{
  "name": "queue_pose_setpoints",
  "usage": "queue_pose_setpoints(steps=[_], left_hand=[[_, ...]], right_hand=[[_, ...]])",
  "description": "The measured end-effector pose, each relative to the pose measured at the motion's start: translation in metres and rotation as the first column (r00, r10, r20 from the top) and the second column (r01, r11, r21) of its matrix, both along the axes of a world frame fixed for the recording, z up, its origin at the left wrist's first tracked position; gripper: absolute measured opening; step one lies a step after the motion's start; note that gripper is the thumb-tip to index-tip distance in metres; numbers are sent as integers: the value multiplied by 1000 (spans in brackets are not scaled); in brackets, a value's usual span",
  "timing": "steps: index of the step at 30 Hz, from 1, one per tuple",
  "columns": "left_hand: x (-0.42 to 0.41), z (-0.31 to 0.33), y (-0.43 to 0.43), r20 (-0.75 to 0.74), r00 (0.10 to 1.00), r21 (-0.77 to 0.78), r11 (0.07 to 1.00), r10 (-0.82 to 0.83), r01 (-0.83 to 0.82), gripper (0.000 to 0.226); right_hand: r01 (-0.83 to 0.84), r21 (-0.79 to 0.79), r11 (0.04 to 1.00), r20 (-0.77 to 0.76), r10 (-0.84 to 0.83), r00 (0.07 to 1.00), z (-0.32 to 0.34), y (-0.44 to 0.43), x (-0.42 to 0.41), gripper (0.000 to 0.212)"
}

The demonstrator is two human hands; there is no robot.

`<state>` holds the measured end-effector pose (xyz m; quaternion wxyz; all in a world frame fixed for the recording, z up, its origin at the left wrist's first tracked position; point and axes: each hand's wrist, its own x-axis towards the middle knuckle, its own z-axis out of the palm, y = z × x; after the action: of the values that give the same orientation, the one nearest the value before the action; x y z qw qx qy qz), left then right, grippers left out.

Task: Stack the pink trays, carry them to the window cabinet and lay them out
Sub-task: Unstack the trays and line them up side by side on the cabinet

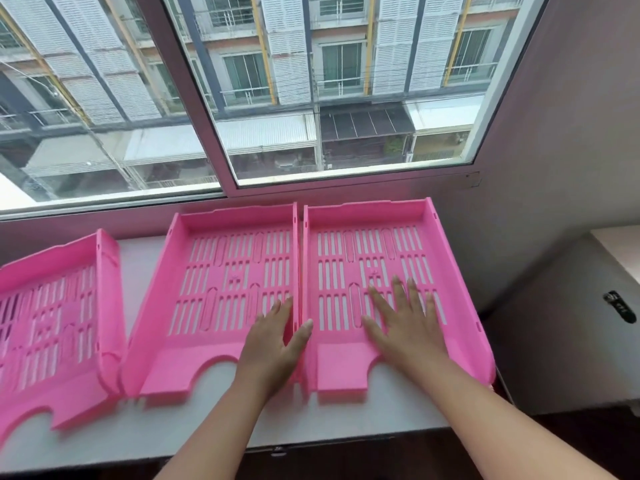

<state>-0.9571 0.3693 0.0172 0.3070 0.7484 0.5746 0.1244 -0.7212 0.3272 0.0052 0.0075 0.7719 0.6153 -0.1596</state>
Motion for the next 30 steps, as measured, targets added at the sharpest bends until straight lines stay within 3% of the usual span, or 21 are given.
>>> queue_pose_setpoints(steps=[8, 13, 16, 20, 24, 30], left_hand=[[6, 3, 13, -49, 999, -32, 999, 14, -16, 99], [5, 5, 15, -76, 997, -80, 997, 0, -6, 91], [8, 14, 7, -1, 1000, -66, 998, -1, 1, 83], [17, 19, -9, 115, 993, -95, 995, 0, 11, 88], [26, 19, -15, 162, 984, -157, 986, 76, -50, 85], [29, 18, -11, 161, 983, -219, 975, 86, -50, 82]], right_hand=[[-23, 40, 999, 9, 23, 1000, -9, 35, 4, 66], [0, 26, 1000, 4, 0, 1000, -9, 47, 3, 65], [23, 16, 1000, -14, -23, 1000, -1, 47, 0, 65], [44, 162, 986, -84, -30, 996, 10, 33, -27, 63], [-17, 80, 997, -103, 25, 994, 5, 11, -46, 62], [-26, 79, 997, -97, 33, 995, 2, 12, -45, 62]])
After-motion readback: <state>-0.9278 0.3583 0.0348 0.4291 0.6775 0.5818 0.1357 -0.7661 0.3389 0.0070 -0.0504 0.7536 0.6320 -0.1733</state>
